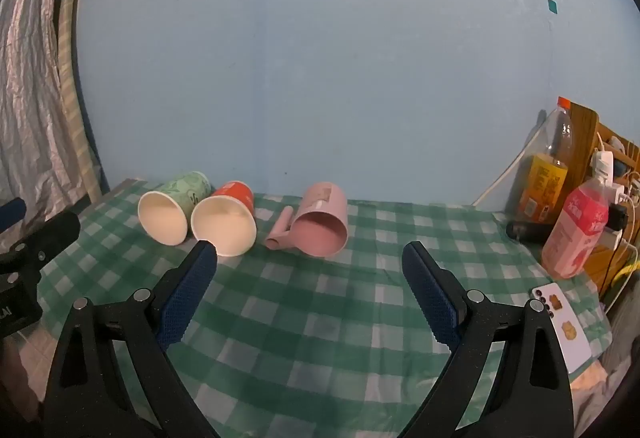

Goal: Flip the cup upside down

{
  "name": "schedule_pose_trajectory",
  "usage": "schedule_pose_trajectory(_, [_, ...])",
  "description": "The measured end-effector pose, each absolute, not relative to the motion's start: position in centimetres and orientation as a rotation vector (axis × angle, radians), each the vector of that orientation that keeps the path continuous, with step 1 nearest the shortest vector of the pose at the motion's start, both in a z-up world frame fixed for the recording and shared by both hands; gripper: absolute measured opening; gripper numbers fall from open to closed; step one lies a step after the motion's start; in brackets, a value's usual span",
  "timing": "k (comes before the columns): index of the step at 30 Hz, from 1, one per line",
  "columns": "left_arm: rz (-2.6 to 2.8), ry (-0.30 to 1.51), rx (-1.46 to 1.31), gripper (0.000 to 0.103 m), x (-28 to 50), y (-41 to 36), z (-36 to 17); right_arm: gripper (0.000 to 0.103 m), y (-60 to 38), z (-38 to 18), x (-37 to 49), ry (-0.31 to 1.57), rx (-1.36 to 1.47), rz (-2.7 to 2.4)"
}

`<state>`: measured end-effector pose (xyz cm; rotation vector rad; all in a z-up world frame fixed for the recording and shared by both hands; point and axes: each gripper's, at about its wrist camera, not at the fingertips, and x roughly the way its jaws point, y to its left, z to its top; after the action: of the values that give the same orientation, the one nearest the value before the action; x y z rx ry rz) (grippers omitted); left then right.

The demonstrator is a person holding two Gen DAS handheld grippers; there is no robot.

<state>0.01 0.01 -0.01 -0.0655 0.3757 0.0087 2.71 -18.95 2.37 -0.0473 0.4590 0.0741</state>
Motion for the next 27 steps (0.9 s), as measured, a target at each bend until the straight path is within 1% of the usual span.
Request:
schedule_pose_trajectory(7, [0.010, 0.375, -0.052, 0.103, 0.0, -0.6, -0.2, 0.093, -18.7, 2.6, 2.1, 0.463, -0.045, 0.074])
schedule_pose_trajectory(10, [0.017, 0.374, -0.039, 0.103, 0.0, -0.8, -0.3, 0.093, -19.0, 2.0, 3.2, 0.478, -0.039, 0.074])
schedule_pose_trajectory(27, [0.010, 0.362, -0.073, 0.103, -0.2, 0.1, 0.1, 0.093, -19.1, 2.0, 2.8, 0.486, -0.039, 0.079])
